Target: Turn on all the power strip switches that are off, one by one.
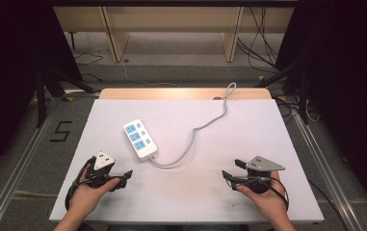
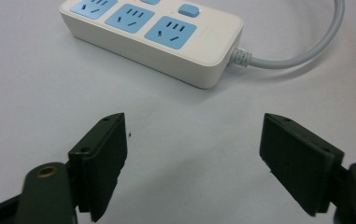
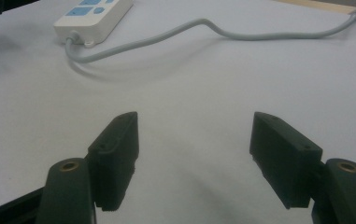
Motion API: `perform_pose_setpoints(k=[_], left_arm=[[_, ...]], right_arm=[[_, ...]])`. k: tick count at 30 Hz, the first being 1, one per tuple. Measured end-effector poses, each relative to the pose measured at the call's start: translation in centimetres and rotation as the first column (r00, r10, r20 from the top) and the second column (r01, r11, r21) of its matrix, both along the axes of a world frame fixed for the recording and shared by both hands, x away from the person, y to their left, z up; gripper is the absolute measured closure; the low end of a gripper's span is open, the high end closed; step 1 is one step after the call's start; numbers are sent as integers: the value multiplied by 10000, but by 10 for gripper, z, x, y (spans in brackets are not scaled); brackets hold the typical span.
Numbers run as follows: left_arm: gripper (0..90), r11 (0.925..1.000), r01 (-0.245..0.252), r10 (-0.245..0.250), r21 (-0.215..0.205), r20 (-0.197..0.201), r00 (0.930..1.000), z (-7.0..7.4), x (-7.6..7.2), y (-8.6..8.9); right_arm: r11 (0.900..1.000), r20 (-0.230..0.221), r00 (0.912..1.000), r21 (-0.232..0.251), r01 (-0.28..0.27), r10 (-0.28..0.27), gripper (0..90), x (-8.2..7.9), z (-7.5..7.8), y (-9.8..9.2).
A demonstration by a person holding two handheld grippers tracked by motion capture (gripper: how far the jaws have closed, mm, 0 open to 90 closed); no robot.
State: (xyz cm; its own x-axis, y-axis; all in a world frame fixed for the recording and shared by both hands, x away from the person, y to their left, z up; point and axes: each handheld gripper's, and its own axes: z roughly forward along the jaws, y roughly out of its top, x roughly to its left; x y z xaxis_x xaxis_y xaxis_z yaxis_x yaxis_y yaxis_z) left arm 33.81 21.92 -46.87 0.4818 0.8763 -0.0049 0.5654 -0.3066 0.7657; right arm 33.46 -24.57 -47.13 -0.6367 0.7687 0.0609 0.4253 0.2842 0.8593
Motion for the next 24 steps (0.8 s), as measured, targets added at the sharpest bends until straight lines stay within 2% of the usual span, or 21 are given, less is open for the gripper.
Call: perform_pose_setpoints(k=[2, 8, 10, 12, 13, 17, 24], left_arm=[[309, 9999, -98, 98, 88, -37, 9999, 0, 0, 0], [631, 9990, -338, 337, 277, 16, 9994, 2, -2, -2], [769, 9980, -607, 605, 163, 130, 9981, 5, -2, -1], [866, 9976, -694, 693, 14, 152, 9975, 8, -2, 1], [891, 9974, -713, 714, -55, 166, 9973, 9, -1, 1], [893, 9987, -494, 493, 120, 69, 9988, 12, 4, 1], [894, 9993, -28, 30, 375, -31, 10000, 17, 17, -11]], right_arm=[[10000, -56, 10000, -5, 30, -30, 338, 0, 0, 0], [10000, -37, 10000, 31, 3, -3, 340, 0, 0, 0], [10000, -30, 10000, 8, 3, -3, 340, 0, 0, 0], [10000, -26, 10000, -8, 31, -31, 341, -1, 1, 0], [10000, -21, 10000, 4, 38, -38, 340, -1, 1, 0], [10000, 38, 10000, 26, 31, -31, 340, -2, 1, 0], [9999, 22, 9999, 10, -128, 127, 340, -3, 0, 4]])
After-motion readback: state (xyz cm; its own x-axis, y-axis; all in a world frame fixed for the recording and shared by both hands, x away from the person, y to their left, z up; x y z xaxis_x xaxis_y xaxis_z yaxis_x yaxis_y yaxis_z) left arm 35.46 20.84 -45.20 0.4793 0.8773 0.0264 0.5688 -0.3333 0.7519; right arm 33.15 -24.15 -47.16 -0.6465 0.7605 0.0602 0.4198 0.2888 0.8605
